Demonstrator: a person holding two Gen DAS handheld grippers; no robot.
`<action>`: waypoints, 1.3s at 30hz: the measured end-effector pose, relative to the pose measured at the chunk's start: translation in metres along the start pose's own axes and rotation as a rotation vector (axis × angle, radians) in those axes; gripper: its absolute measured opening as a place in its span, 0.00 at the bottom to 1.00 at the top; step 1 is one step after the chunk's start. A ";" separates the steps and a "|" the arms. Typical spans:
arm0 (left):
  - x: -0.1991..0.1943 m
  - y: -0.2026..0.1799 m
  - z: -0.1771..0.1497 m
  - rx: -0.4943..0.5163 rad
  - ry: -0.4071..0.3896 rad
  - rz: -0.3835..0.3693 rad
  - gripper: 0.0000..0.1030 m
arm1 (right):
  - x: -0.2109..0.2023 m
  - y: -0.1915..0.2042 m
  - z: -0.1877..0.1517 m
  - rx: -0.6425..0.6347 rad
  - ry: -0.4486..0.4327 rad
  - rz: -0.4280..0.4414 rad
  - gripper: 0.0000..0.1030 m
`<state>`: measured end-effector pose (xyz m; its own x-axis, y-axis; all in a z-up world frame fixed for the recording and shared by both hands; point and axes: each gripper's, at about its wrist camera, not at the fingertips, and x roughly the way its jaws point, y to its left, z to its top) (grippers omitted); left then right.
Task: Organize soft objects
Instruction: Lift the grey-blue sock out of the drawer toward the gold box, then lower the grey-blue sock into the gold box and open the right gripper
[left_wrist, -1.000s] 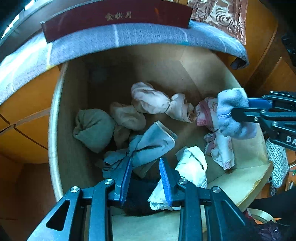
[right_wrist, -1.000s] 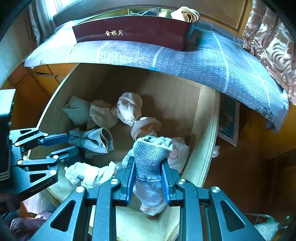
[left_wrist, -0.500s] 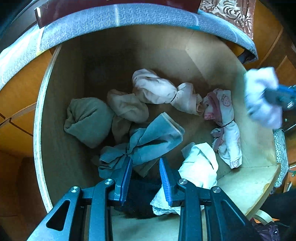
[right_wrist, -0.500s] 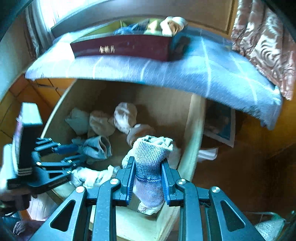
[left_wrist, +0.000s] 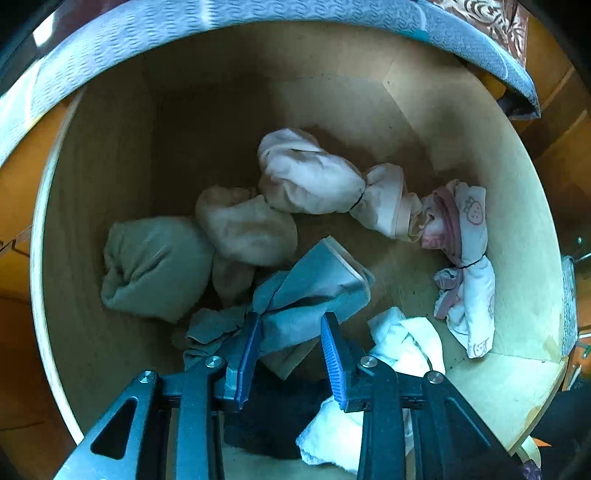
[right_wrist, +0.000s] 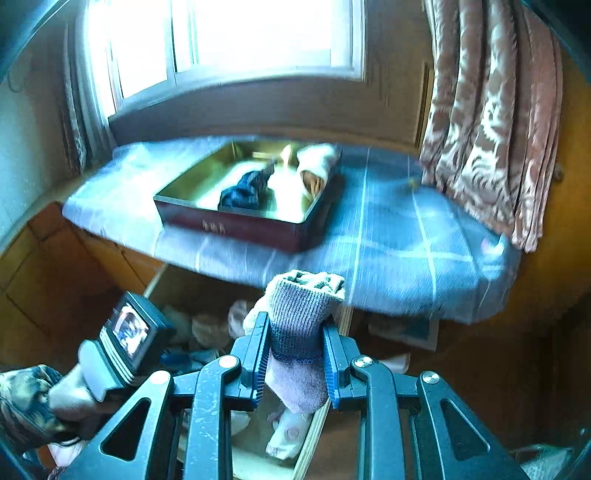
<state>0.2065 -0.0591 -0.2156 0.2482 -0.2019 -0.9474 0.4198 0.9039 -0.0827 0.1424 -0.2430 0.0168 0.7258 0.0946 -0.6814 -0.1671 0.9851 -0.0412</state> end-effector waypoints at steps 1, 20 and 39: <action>0.002 -0.002 0.002 0.019 0.008 0.008 0.33 | -0.004 -0.001 0.003 -0.001 -0.010 0.002 0.25; 0.024 0.006 0.028 0.019 0.071 0.002 0.34 | 0.048 0.000 0.120 0.095 -0.060 0.143 0.26; 0.028 0.030 0.031 -0.033 0.080 -0.075 0.36 | 0.279 0.010 0.242 0.096 0.195 -0.047 0.30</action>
<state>0.2533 -0.0490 -0.2352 0.1465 -0.2403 -0.9596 0.4057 0.8993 -0.1633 0.5047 -0.1716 0.0036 0.5869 0.0274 -0.8092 -0.0651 0.9978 -0.0134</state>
